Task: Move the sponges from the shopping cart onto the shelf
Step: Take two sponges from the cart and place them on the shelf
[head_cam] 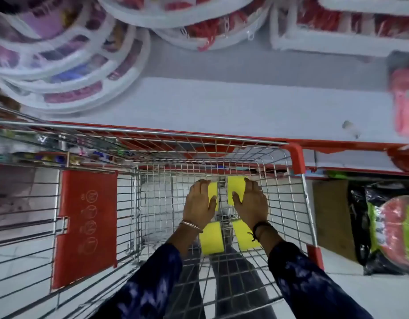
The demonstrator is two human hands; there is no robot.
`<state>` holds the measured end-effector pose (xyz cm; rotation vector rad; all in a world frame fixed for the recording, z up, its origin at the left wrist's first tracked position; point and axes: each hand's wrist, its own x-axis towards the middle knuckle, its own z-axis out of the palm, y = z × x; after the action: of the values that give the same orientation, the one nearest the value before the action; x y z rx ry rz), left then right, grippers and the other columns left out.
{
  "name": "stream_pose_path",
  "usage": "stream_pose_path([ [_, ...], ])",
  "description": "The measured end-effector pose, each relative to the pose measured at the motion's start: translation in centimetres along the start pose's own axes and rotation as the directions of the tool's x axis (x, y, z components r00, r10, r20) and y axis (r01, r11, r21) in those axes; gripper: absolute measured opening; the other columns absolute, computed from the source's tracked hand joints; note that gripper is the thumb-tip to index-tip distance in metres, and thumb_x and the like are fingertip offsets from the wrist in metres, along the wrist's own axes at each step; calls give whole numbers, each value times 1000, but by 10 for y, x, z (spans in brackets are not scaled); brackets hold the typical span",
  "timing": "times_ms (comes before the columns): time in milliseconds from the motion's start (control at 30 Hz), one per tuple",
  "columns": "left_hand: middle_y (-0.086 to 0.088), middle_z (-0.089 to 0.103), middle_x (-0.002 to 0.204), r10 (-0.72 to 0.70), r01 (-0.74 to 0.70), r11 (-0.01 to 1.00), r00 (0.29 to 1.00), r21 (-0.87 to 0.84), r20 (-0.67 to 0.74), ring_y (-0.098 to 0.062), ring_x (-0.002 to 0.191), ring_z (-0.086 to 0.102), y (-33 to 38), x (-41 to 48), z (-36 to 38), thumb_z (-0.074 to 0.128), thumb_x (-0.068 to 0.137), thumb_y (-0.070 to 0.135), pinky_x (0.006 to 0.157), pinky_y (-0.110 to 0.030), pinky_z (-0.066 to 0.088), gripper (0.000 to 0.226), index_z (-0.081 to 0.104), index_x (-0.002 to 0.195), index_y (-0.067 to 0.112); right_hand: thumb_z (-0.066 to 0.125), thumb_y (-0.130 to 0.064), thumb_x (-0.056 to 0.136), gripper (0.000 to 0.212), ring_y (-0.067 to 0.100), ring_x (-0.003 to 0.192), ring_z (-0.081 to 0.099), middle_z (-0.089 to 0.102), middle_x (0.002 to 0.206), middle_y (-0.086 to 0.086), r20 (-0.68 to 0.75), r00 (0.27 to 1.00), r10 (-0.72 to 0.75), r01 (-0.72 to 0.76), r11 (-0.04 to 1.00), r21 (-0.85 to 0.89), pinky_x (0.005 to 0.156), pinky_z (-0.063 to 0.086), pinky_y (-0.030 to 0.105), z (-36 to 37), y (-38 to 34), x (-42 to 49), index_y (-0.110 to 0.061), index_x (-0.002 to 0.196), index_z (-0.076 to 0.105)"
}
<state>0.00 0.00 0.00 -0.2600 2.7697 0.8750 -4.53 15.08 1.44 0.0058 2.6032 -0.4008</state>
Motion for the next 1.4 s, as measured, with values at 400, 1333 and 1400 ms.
stream_pose_path([
  [400,-14,28,143,-507,499,861,832,96,226,-38,127,41,-29,35,72,71,67,56,90,-48,53,103,18,148,20,64,-59,78,106,40,141,27,22,154,21,95,968,231,-229,973,-26,100,46,51,61,18,59,-15,154,4],
  [1333,-14,31,138,-202,203,979,979,32,-30,-36,116,56,88,-18,-180,71,68,59,85,-43,54,102,22,146,17,71,-54,70,95,34,125,49,46,138,15,-193,981,36,14,968,251,94,48,42,-174,-73,-73,-14,145,29],
  [1400,-14,33,137,-185,187,982,981,38,-67,-37,117,54,106,-21,-209,70,67,61,86,-44,53,102,21,147,19,71,-54,71,94,33,123,49,47,134,14,-231,973,7,55,964,259,93,47,40,-203,-83,-83,-14,144,29],
])
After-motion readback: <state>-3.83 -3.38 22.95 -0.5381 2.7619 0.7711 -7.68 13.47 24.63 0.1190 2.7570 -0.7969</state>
